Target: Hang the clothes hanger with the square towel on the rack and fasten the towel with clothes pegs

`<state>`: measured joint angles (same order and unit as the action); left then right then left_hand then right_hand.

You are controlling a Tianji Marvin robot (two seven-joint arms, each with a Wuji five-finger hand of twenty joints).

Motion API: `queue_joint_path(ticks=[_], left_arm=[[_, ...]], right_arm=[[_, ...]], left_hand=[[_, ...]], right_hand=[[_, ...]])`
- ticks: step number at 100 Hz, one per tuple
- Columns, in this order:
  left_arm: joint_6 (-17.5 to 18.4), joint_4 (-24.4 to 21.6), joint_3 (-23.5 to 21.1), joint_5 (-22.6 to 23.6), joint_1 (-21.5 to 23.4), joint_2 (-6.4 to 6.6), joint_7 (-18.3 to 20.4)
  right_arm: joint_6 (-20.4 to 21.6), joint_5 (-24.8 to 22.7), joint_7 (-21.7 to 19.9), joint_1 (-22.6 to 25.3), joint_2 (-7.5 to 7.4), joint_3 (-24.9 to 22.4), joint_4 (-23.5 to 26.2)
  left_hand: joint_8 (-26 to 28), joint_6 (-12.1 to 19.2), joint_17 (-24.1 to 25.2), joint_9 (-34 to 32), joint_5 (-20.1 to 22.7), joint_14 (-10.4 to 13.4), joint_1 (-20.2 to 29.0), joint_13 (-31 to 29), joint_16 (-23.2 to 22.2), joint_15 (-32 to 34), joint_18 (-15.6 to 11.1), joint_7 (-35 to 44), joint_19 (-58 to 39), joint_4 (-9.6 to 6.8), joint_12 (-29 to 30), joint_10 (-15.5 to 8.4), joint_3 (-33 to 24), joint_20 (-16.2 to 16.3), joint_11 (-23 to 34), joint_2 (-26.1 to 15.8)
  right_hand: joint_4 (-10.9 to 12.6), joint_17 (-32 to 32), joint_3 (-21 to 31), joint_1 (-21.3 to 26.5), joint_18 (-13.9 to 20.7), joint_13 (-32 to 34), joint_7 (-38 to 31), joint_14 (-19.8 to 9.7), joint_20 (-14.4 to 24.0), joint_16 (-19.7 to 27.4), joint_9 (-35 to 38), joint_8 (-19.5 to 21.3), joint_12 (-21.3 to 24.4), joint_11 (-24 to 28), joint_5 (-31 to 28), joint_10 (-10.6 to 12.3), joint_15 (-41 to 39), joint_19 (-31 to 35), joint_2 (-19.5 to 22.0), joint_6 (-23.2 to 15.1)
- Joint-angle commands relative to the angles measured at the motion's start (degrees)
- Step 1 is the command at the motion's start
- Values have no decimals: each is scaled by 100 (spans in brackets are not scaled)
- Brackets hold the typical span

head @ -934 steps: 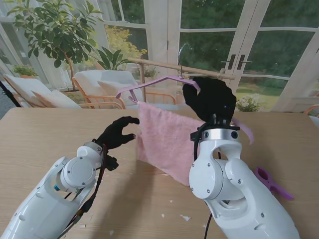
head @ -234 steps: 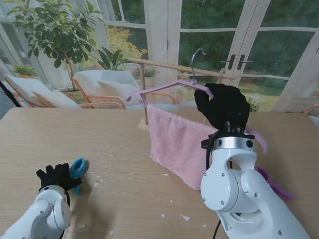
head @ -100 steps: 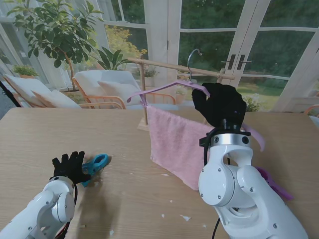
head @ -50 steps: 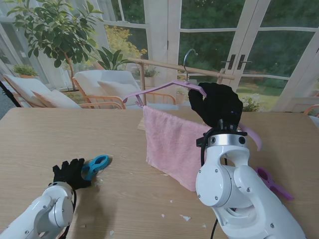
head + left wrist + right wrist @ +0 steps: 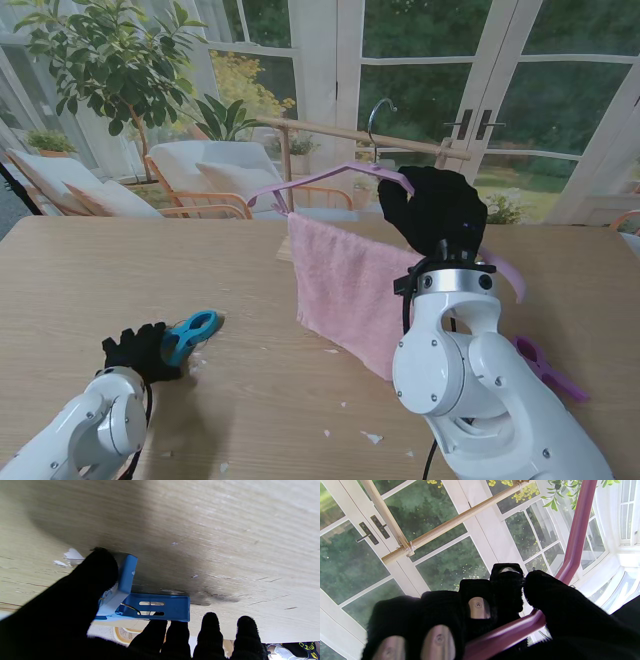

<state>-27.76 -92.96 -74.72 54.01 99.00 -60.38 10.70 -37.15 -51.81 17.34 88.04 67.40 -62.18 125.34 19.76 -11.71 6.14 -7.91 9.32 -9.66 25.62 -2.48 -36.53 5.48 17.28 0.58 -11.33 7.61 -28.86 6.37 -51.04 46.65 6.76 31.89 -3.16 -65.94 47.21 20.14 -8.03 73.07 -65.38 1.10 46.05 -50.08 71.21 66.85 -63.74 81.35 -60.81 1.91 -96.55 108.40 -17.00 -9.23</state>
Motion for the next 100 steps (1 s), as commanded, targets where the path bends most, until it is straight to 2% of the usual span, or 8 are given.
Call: queue_joint_path(ticks=[1,13,21,43,69,78,90,100], left_arm=[[-39,-26,-18,20,41,-1,82],[-41,-20,-36,1,54,-10,26],[-25,-37,-61,86,71,-6,30],[-263,-62,-3,289,78,-22,-90],[-322,7,41,147,46,-49,-248],[-308,19,44,138,43,-53,-281],[-303,37,52,134,36,-56,-303],[-321,47,67,135,23,-50,-274]], right_arm=[[-15,-14,-61,0,53,19,59],[-20,-19,-69,-9,51,29,58],[-22,-23,-73,-8,50,29,62],[-28,-18,-76,-20,52,31,71],[-25,-21,-72,-36,54,33,78],[-30,-24,-74,-34,53,34,81],[-39,-28,-84,-28,51,37,85],[-43,-29,-87,-25,51,38,89]], left_hand=[[-54,-51,119,36,-163,127,-160,165,-91,17,-88,-97,-124,173,-77,-214,-206,94,2,209],[-20,-3,135,43,-178,142,30,166,-115,9,-88,-66,-148,146,-66,-268,-98,200,4,166],[-75,77,101,80,-178,136,211,147,5,-53,-90,-106,-19,82,57,-305,115,139,-155,70],[-121,-156,80,148,-172,89,-76,148,131,-57,-40,-74,75,118,12,-75,91,5,-239,89],[-65,-106,88,111,-165,98,25,154,86,-11,-42,-47,26,116,-56,-142,96,32,-176,38],[111,-15,101,115,-178,115,95,161,19,4,-47,49,-4,91,-160,-230,186,69,-120,-14],[813,91,104,108,-265,119,156,162,-65,-3,-44,310,-9,66,-378,-305,243,103,-56,-36],[938,239,103,136,-279,91,144,162,-59,-12,-51,317,1,68,-375,-375,280,96,-108,-61]], right_hand=[[201,-461,-90,-133,958,200,-52,54,204,-13,125,87,-98,252,-125,-79,-595,1158,456,-45],[199,-461,-95,-137,959,200,-51,54,208,-15,125,88,-98,252,-123,-79,-595,1158,464,-43],[199,-462,-95,-135,960,200,-51,53,210,-17,125,88,-98,252,-122,-79,-597,1158,462,-42],[198,-463,-96,-134,960,200,-51,48,218,-23,125,88,-98,252,-122,-79,-602,1158,461,-42],[199,-464,-93,-134,971,201,-51,41,232,-30,125,88,-98,252,-122,-79,-603,1158,454,-42],[199,-465,-92,-135,972,201,-51,41,235,-32,125,88,-98,252,-122,-79,-605,1158,456,-42],[198,-465,-94,-137,973,200,-51,41,239,-36,125,88,-98,252,-122,-79,-605,1158,459,-42],[198,-465,-94,-135,973,201,-51,37,242,-38,125,89,-98,252,-122,-79,-605,1158,460,-42]])
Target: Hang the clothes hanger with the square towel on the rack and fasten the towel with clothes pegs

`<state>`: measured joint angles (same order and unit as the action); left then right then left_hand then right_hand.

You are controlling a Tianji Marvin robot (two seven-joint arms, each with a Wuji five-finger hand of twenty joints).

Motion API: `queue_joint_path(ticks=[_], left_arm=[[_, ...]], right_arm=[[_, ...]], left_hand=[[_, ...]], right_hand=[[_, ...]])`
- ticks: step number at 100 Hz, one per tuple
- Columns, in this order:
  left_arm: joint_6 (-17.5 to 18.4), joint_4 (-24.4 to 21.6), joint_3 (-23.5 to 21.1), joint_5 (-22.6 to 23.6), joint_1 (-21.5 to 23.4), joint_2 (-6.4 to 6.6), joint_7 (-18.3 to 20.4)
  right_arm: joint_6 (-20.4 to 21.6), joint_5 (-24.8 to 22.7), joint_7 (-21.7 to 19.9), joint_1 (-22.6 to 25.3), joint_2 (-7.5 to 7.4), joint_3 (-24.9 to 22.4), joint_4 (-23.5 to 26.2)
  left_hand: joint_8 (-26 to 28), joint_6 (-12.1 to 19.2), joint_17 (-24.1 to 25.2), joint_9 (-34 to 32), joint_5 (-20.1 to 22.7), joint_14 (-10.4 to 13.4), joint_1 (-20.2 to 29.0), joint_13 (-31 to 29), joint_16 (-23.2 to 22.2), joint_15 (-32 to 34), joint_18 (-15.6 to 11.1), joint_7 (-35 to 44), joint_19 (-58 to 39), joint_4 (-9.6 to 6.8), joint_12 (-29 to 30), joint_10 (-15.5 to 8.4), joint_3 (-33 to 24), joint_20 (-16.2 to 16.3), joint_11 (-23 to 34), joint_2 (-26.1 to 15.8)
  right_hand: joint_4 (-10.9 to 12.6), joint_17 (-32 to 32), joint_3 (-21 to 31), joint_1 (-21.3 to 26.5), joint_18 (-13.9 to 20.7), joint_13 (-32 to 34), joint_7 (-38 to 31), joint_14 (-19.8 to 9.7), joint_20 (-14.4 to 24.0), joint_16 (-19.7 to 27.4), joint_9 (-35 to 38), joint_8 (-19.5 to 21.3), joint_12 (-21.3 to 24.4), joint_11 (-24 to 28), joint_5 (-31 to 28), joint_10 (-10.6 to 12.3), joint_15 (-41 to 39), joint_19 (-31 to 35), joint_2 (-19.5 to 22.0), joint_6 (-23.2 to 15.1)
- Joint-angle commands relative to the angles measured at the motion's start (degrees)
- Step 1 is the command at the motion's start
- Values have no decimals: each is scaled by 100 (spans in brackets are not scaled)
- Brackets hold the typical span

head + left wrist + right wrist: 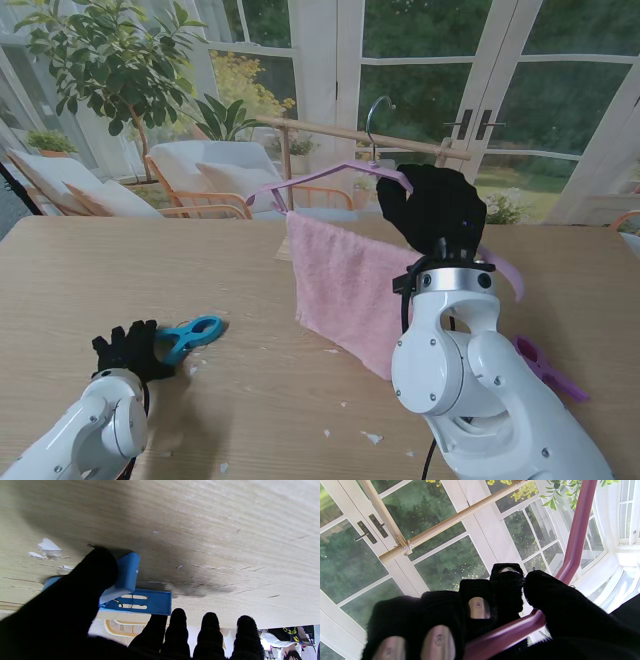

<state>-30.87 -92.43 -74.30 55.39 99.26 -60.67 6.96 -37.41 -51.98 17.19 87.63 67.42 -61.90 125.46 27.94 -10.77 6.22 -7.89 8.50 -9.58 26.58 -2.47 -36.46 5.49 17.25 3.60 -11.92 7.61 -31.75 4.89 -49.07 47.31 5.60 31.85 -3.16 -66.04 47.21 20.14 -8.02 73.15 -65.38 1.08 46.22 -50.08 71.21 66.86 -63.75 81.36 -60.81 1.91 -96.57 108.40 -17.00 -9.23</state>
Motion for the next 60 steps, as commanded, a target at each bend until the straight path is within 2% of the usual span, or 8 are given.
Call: queue_joint_path(ticks=[1,9,13,17,27,32,49,60], left_arm=[[-11,-5,26,-1,-4,-19,104],[-14,0,31,27,-8,-19,100],[-5,0,28,47,-6,-21,77],[25,2,17,63,-1,-25,45],[90,-4,-5,69,-1,-32,-11],[115,-21,-17,80,-6,-25,35],[260,-28,-10,96,-58,6,224],[290,7,26,64,-113,16,285]], right_arm=[[-17,-13,-72,17,49,9,77],[-17,-15,-71,19,49,6,77],[-18,-12,-71,20,49,4,77],[-19,-11,-70,22,49,2,76],[-21,-7,-77,28,48,-3,74],[-20,-7,-84,33,46,-4,75],[-13,-14,-109,41,39,-14,80],[-12,-16,-122,42,36,-25,81]], left_hand=[[125,175,96,128,-195,75,43,161,-68,-10,-48,11,62,69,-87,-230,91,28,6,-59],[202,331,93,125,-178,48,3,170,-101,11,-34,22,74,75,-102,-203,130,14,-1,-42],[456,362,90,136,-216,52,-36,172,-122,5,-32,105,76,82,-104,-186,126,6,-52,-25],[514,358,90,156,-213,75,-51,170,-117,-3,-31,120,70,85,-107,-222,124,11,-70,-12],[1222,183,82,161,-279,155,-72,141,55,-63,-61,287,91,102,-151,-299,54,-21,-149,44],[1262,198,80,149,-264,200,-65,128,168,-98,-71,171,100,104,-67,-334,65,-43,-202,38],[-111,252,67,117,-109,363,-65,89,674,-141,-104,-373,113,111,534,-492,-19,-137,-272,99],[-220,245,65,115,-104,406,-54,87,707,-141,-114,-348,108,108,540,-504,-32,-138,-252,98]], right_hand=[[198,-455,-94,-136,971,193,-51,39,226,-38,125,87,-98,251,-122,-78,-604,1158,460,-42],[198,-456,-94,-136,972,193,-51,37,230,-40,125,87,-98,251,-122,-78,-605,1158,458,-42],[199,-456,-93,-135,973,193,-51,36,232,-42,125,87,-98,251,-122,-78,-606,1158,459,-42],[199,-457,-93,-134,973,193,-51,35,235,-44,125,87,-98,251,-122,-78,-608,1158,458,-42],[200,-458,-91,-135,975,193,-51,32,246,-51,125,87,-98,251,-122,-78,-611,1158,458,-42],[201,-458,-91,-136,977,193,-51,31,249,-53,125,87,-98,251,-122,-78,-611,1158,457,-42],[205,-460,-84,-139,987,193,-60,22,265,-64,136,90,-95,247,-129,-69,-615,1158,455,-39],[205,-461,-85,-144,992,193,-60,18,272,-70,136,91,-95,246,-128,-69,-615,1158,457,-41]])
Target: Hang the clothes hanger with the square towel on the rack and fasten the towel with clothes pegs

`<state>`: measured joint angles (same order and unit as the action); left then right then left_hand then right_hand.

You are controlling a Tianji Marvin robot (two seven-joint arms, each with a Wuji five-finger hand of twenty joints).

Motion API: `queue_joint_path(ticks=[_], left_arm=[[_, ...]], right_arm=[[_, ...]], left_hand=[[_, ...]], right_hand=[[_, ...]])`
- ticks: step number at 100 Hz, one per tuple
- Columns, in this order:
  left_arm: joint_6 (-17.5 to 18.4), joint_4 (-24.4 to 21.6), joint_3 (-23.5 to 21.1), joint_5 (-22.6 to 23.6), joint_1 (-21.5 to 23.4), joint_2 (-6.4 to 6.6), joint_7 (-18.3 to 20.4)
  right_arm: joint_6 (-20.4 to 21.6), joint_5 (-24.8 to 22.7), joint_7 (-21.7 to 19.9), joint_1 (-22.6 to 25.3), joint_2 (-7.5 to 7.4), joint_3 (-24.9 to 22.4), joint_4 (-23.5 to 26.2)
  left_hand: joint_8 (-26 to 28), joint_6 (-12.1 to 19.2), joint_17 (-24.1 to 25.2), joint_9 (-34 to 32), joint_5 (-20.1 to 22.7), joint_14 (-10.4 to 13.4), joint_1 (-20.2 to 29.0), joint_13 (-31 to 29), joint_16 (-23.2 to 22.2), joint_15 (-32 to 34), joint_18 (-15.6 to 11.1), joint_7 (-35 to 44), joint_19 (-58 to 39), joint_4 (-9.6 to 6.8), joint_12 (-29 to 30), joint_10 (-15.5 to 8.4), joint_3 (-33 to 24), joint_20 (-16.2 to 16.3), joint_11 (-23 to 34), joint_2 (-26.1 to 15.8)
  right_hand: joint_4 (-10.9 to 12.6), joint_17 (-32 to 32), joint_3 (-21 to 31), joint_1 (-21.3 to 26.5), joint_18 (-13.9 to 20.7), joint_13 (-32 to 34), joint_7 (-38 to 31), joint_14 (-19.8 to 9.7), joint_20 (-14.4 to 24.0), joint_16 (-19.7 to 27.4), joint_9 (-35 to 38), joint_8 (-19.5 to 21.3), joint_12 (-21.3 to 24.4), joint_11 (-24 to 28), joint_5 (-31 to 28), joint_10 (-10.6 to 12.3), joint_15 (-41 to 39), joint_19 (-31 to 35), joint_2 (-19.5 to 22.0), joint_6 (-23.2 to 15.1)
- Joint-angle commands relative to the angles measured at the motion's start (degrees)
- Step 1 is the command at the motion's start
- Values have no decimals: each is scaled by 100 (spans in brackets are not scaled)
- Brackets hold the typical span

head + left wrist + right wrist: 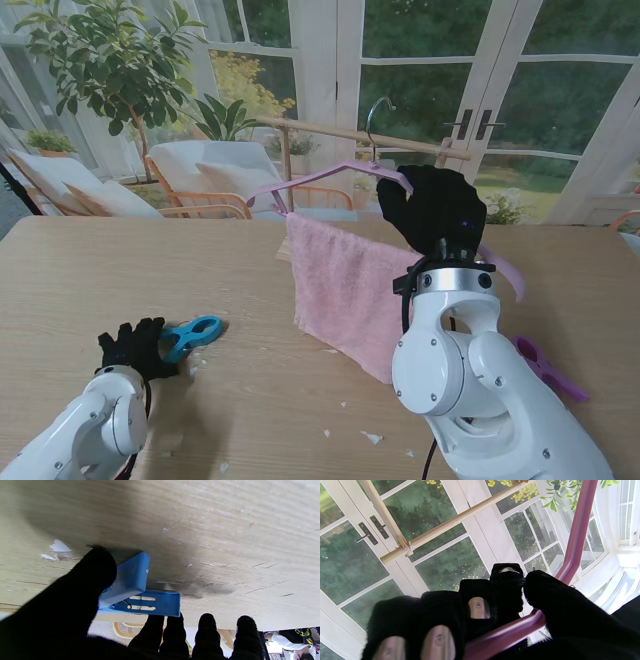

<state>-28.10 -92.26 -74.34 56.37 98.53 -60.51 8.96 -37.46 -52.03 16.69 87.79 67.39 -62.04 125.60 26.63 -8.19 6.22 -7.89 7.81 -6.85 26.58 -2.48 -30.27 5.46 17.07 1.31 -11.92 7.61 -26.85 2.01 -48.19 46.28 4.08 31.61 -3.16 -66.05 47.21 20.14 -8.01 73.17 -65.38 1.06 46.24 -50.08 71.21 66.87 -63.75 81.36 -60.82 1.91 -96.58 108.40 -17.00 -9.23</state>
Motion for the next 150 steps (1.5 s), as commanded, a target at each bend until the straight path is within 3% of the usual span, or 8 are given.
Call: queue_joint_path(ticks=[1,44,71,94,103,113,132,150], left_arm=[[11,-5,35,-36,-46,-1,89],[-159,-22,95,-221,-83,-7,130],[-246,-47,98,-338,-65,-19,107],[-215,-47,92,-437,-58,-35,36],[-171,-71,76,-405,-41,-30,48],[-140,-119,56,-281,-10,-10,147],[-189,-184,28,-88,19,13,281],[-237,-234,-50,-86,71,-2,215]], right_arm=[[-6,-11,-73,27,39,-12,67],[-2,1,-81,12,37,-17,31],[-10,10,-83,11,39,-25,31],[-10,14,-79,4,40,-21,24],[-13,11,-80,3,40,-18,23],[-15,6,-91,-2,38,-12,23],[-17,7,-89,-5,38,-11,22],[-21,12,-86,-1,40,-8,24]], left_hand=[[-90,-14,66,115,-35,129,-54,87,89,-138,-96,-116,107,108,47,-213,-120,-34,-97,122],[1191,-191,133,-140,-113,145,188,126,-848,101,-83,668,-130,31,-468,67,-100,489,823,-57],[1016,-398,35,-338,6,0,684,-209,-1232,455,31,1883,-203,-132,-772,332,-192,861,2222,-503],[822,-623,-385,-883,11,-229,1459,-459,-1431,1432,246,3440,-372,-174,-739,611,-104,1148,2751,-645],[494,-595,-366,-755,15,-197,1422,-300,-1218,1659,232,3304,-327,-183,-583,539,-104,1164,2574,-600],[-101,-504,-233,-376,30,-220,795,-133,-877,1383,193,2494,-250,-154,-274,409,-220,1082,2157,-345],[-449,78,87,-29,-79,-378,317,115,-927,445,103,616,-121,-14,172,354,58,885,467,-121],[-170,-368,157,33,-102,-266,178,144,-1002,272,57,213,-111,19,-73,314,61,849,323,-27]], right_hand=[[205,-460,-85,-144,992,192,-60,18,271,-70,136,90,-95,246,-128,-69,-614,1158,456,-41],[203,-461,-91,-143,996,193,-60,15,282,-82,136,91,-95,246,-128,-69,-610,1158,455,-41],[203,-461,-89,-147,1001,193,-60,17,284,-86,136,91,-95,246,-128,-69,-608,1158,451,-41],[203,-461,-85,-143,1003,193,-57,19,284,-88,136,90,-95,246,-120,-69,-608,1158,447,-47],[202,-461,-86,-147,1003,193,-58,16,284,-88,136,90,-95,246,-123,-69,-608,1158,450,-41],[201,-461,-92,-148,1003,193,-59,13,284,-88,136,89,-95,246,-125,-69,-606,1158,449,-43],[203,-461,-88,-145,1003,193,-60,15,284,-90,136,89,-95,246,-126,-69,-607,1158,451,-43],[202,-461,-86,-145,1003,193,-61,15,284,-90,136,88,-95,246,-126,-69,-606,1158,451,-43]])
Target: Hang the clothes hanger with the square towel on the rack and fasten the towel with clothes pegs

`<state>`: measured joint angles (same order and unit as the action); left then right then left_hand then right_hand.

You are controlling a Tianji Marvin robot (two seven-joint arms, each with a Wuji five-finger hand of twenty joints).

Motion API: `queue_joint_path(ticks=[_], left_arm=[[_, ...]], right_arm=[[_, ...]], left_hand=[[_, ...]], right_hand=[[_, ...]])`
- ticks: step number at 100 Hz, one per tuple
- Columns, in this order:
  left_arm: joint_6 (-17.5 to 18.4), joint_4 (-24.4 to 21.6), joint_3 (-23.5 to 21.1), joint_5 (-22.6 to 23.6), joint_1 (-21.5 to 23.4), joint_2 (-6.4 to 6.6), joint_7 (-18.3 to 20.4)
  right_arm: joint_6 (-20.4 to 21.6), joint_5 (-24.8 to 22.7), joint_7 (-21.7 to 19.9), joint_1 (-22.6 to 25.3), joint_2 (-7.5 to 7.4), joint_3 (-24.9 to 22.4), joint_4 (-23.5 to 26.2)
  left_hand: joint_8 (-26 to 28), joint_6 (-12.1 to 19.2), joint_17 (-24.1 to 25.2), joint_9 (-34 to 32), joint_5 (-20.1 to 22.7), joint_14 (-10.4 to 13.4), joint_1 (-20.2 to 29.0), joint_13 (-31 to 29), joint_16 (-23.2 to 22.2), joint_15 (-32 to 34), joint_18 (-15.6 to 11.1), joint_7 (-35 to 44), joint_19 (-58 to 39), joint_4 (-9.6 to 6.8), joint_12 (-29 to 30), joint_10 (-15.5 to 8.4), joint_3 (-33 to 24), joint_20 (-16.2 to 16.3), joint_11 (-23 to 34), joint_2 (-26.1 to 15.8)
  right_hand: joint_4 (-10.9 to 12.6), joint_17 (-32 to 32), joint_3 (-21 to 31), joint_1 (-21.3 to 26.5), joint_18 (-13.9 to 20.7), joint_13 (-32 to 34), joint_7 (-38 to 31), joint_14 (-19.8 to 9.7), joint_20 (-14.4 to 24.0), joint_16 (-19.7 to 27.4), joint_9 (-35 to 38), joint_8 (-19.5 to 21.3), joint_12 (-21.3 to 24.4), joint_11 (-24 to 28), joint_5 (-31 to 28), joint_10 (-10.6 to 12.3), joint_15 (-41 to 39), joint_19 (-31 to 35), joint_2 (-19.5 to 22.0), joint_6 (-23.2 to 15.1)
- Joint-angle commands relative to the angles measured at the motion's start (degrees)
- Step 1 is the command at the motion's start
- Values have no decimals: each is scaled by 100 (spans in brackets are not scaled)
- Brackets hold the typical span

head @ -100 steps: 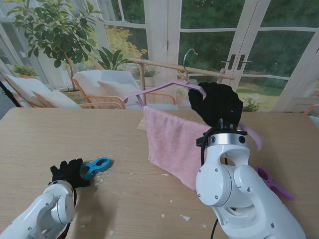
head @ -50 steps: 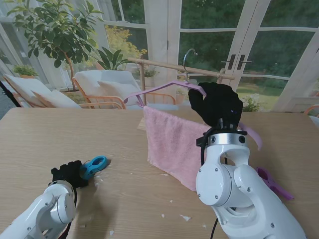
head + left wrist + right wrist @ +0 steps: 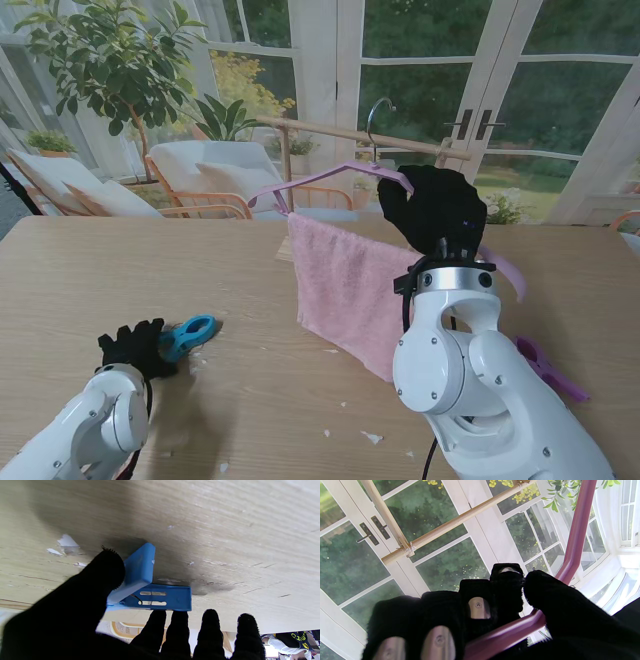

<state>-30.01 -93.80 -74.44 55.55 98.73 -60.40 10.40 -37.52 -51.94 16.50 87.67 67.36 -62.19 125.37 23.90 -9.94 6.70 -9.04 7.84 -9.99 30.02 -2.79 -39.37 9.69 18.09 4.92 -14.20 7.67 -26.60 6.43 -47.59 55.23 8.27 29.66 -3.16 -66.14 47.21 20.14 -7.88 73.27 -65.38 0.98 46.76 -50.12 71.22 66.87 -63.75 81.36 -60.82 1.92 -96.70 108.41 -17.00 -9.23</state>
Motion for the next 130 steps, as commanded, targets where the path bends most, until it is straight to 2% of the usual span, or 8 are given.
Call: queue_joint_path(ticks=[1,37,53,69,80,102,110,130], left_arm=[[-49,-84,-45,-3,55,-12,74],[-283,-150,-31,55,113,30,366],[-344,-104,18,1,76,33,372],[-355,-69,43,-55,56,24,310],[-268,-42,38,-46,63,0,140],[-57,-14,10,-75,83,-44,-154],[29,-22,-18,-120,98,-64,-272],[413,-290,-232,-142,228,-89,-379]], right_arm=[[-15,5,-67,11,43,8,47],[-12,23,-42,-20,52,53,30],[-19,28,-30,-21,56,56,26],[-20,34,-20,-19,59,57,21],[-18,31,-19,-18,58,55,23],[-17,23,-20,-10,56,47,31],[-20,16,-27,-7,54,44,33],[-36,-16,-66,-16,44,40,38]], left_hand=[[246,-205,110,144,-101,48,-188,166,-134,-185,-46,-189,113,34,-190,-122,-38,-51,-108,178],[929,-496,55,-66,-42,58,-133,-19,-299,-258,13,339,69,32,-486,96,-97,-24,586,180],[1173,-675,-172,-270,4,-83,254,-403,-619,-17,144,1242,-61,-83,-915,260,-299,145,1896,79],[1413,-925,-577,-811,5,-336,769,-707,-1340,1209,334,2721,-401,-166,-1328,464,-561,693,2997,24],[1412,-1064,-709,-1151,-11,-507,1280,-793,-1155,2142,395,3399,-858,-198,-1367,545,-614,930,3192,6],[1233,-1165,-268,-1739,339,-694,2110,-1189,-758,2826,487,3911,-3378,-138,-1516,620,-418,-429,3327,-186],[1241,-1184,-287,-2035,509,-775,2448,-1352,-773,2940,533,3992,-3691,93,-1832,673,-206,-540,3211,-117],[1241,-1189,-292,-2316,658,-857,2701,-1433,-752,3002,577,4072,-3908,151,-2039,714,-48,-727,2994,-62]], right_hand=[[202,-452,-86,-146,990,183,-61,23,233,-86,135,87,-95,246,-126,-69,-594,1157,450,-43],[201,-452,-86,-142,989,183,-61,24,233,-89,135,86,-95,246,-125,-69,-596,1157,452,-43],[200,-452,-89,-142,989,183,-61,25,235,-89,135,86,-95,246,-125,-69,-595,1157,448,-43],[200,-452,-89,-144,989,183,-61,26,235,-88,135,86,-95,246,-125,-69,-593,1157,447,-43],[200,-452,-88,-144,989,183,-61,24,235,-87,135,86,-95,246,-125,-69,-592,1157,451,-43],[200,-452,-89,-143,989,183,-62,26,236,-87,135,86,-95,246,-125,-69,-594,1157,445,-43],[200,-452,-91,-143,989,182,-62,28,236,-88,135,86,-95,246,-125,-69,-597,1157,450,-43],[201,-452,-89,-144,989,183,-62,20,236,-88,135,86,-95,246,-125,-69,-594,1157,444,-43]])
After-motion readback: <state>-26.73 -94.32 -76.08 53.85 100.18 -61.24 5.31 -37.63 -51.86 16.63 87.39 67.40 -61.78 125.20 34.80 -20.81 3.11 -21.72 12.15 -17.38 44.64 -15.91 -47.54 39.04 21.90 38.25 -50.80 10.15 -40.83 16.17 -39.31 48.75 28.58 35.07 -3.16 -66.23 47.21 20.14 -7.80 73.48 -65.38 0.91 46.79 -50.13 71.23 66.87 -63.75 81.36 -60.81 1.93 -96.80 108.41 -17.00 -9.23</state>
